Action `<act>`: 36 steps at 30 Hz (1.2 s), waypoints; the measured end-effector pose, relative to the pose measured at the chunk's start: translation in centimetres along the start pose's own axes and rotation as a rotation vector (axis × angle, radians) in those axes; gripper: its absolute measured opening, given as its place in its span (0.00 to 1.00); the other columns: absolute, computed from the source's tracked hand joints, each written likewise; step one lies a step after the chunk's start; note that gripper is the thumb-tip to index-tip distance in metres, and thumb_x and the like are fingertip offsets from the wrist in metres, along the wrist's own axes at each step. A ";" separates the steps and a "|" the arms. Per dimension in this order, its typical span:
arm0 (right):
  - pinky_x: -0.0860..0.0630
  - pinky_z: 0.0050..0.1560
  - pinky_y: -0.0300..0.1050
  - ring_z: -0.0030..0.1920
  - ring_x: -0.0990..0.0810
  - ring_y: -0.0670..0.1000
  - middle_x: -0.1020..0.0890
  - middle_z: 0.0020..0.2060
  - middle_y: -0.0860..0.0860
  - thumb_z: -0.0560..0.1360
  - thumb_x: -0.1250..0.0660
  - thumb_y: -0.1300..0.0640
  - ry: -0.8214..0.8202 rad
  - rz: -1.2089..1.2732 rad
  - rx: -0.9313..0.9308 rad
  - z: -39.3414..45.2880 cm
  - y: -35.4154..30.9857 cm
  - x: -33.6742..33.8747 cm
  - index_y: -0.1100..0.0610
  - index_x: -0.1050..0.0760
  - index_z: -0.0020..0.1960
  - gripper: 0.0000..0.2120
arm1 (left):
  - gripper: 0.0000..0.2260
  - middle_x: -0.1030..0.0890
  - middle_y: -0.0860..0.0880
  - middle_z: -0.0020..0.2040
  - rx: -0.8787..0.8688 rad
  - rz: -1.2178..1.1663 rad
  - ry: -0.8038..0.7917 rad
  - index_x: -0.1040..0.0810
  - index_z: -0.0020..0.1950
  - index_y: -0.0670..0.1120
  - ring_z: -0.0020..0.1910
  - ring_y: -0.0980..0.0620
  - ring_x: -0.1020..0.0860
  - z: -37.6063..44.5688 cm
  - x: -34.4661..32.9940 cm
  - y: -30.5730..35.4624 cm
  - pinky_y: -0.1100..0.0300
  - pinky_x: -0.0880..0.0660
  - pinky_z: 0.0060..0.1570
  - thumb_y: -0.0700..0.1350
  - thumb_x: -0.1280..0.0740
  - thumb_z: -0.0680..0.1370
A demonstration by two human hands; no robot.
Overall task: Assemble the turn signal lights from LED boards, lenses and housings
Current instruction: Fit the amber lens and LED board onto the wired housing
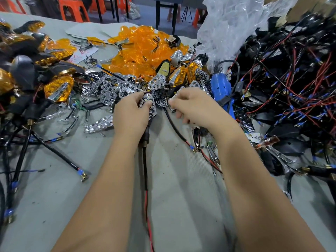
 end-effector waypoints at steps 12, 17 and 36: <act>0.27 0.59 0.52 0.59 0.25 0.56 0.26 0.61 0.55 0.81 0.39 0.51 0.239 0.060 0.088 10.0 -3.8 -1.9 0.56 0.27 0.63 0.14 | 0.16 0.19 0.48 0.64 0.178 -0.225 0.235 0.22 0.67 0.45 0.63 0.52 0.23 0.0 0.8 -1.6 0.66 0.33 0.58 0.43 0.33 0.80; 0.41 0.72 0.52 0.73 0.38 0.56 0.34 0.72 0.56 0.84 0.44 0.51 0.198 -0.025 0.119 16.6 -5.0 -4.0 0.56 0.34 0.74 0.20 | 0.16 0.21 0.50 0.65 0.212 -0.279 0.280 0.23 0.69 0.45 0.65 0.53 0.24 0.3 0.7 -2.3 0.66 0.35 0.60 0.42 0.34 0.81; 0.41 0.71 0.65 0.74 0.43 0.69 0.44 0.78 0.58 0.81 0.46 0.48 -0.287 -0.515 0.034 18.7 -2.8 -7.2 0.38 0.42 0.77 0.25 | 0.15 0.22 0.53 0.64 0.215 -0.307 0.308 0.23 0.68 0.49 0.65 0.55 0.26 0.5 0.9 -2.9 0.60 0.32 0.64 0.43 0.35 0.82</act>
Point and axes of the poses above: each hand's wrist, its own z-axis towards the middle knuckle, its own x-axis out of the back of the hand, y = z × x, the point moved 9 cm from there along z, towards the middle knuckle
